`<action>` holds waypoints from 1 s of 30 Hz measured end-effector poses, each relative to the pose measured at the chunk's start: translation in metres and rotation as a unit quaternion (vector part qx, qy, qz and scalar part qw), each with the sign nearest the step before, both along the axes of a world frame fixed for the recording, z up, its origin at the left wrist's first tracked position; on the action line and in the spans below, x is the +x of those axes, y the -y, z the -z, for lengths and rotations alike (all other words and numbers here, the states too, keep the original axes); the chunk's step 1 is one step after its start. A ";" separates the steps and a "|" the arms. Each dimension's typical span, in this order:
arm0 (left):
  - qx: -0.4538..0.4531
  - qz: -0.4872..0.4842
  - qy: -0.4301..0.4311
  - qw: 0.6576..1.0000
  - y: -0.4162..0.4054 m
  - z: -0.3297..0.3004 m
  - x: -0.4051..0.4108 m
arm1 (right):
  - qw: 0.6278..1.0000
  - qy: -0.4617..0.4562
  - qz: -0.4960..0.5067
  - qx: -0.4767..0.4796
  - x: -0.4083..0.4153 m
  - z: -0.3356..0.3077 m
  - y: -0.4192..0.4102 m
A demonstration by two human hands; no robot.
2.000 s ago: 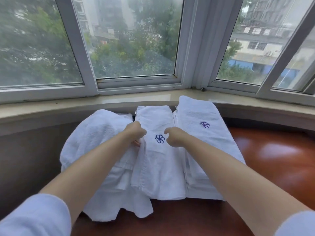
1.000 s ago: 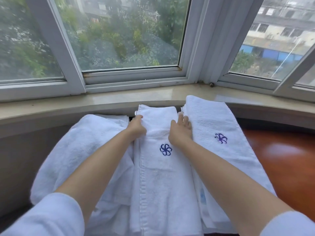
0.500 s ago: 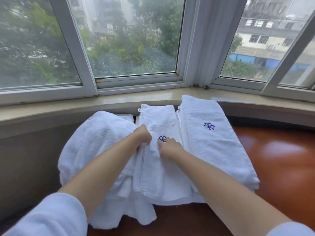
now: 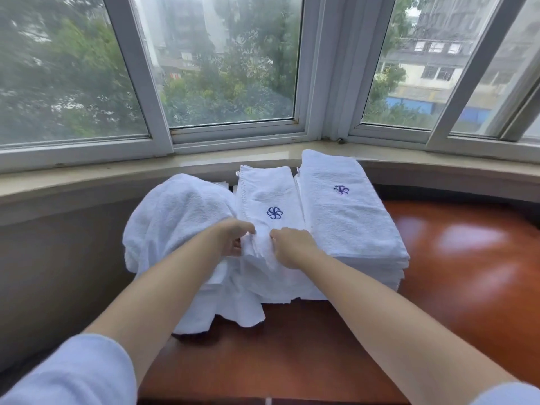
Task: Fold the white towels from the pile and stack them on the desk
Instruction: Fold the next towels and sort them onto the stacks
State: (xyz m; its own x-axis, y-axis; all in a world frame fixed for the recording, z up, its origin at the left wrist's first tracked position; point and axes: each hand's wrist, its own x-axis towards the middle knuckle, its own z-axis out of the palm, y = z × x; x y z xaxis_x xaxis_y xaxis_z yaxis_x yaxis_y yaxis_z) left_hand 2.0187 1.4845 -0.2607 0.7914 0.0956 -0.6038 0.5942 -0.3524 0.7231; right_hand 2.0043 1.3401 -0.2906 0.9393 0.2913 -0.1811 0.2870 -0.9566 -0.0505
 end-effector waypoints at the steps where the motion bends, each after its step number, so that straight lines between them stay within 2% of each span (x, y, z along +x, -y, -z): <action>1: 0.065 0.028 0.042 0.997 -0.007 0.003 -0.002 | 1.000 -0.027 -0.002 -0.011 -0.006 0.001 0.000; 2: 0.173 0.065 0.090 0.979 -0.015 0.005 -0.005 | 0.998 -0.056 -0.005 -0.029 -0.012 0.003 -0.002; 4: 0.395 0.097 0.184 0.895 -0.033 0.005 -0.009 | 0.996 -0.074 -0.011 -0.054 -0.022 0.004 -0.006; 6: 0.512 0.082 0.219 0.826 -0.052 0.009 -0.009 | 0.997 -0.062 -0.013 -0.039 -0.026 0.000 -0.011; 7: 0.553 0.085 0.203 0.804 -0.061 0.010 -0.009 | 0.998 -0.055 -0.015 -0.028 -0.027 -0.003 -0.013; 9: 0.593 0.098 0.131 0.789 -0.073 0.010 -0.012 | 0.999 -0.036 -0.023 -0.009 -0.027 -0.010 -0.017; 11: 0.582 0.086 0.105 0.802 -0.077 0.006 -0.011 | 0.999 -0.006 -0.032 0.013 -0.025 -0.018 -0.022; 13: 0.518 0.048 0.165 0.838 -0.076 -0.005 -0.007 | 0.998 0.023 -0.039 0.032 -0.022 -0.026 -0.030; 14: 0.458 0.016 0.206 0.865 -0.074 -0.013 -0.004 | 0.997 0.035 -0.040 0.047 -0.020 -0.029 -0.034; 16: 0.287 -0.038 0.273 0.917 -0.070 -0.030 0.000 | 0.993 0.056 -0.032 0.096 -0.015 -0.036 -0.044; 18: 0.107 -0.091 0.312 0.940 -0.065 -0.046 0.000 | 0.981 0.068 -0.004 0.184 -0.011 -0.046 -0.055; 19: 0.027 -0.133 0.338 0.931 -0.062 -0.055 -0.001 | 0.970 0.070 0.013 0.232 -0.009 -0.051 -0.060; 21: -0.095 -0.237 0.395 0.882 -0.060 -0.078 -0.002 | 0.953 0.057 0.041 0.293 -0.005 -0.059 -0.068; 23: -0.200 -0.291 0.407 0.842 -0.059 -0.106 -0.004 | 0.933 0.018 0.062 0.354 -0.004 -0.067 -0.077; 25: -0.295 -0.251 0.386 0.837 -0.063 -0.130 -0.007 | 0.882 -0.005 0.074 0.466 -0.006 -0.078 -0.086; 27: -0.341 -0.140 0.362 0.856 -0.069 -0.146 -0.012 | 0.822 0.002 0.072 0.564 -0.006 -0.090 -0.093; 29: -0.342 -0.083 0.365 0.862 -0.076 -0.148 -0.015 | 0.783 0.003 0.074 0.617 -0.005 -0.102 -0.096; 30: -0.314 -0.105 0.380 0.864 -0.080 -0.144 -0.014 | 0.764 -0.001 0.088 0.639 -0.005 -0.107 -0.095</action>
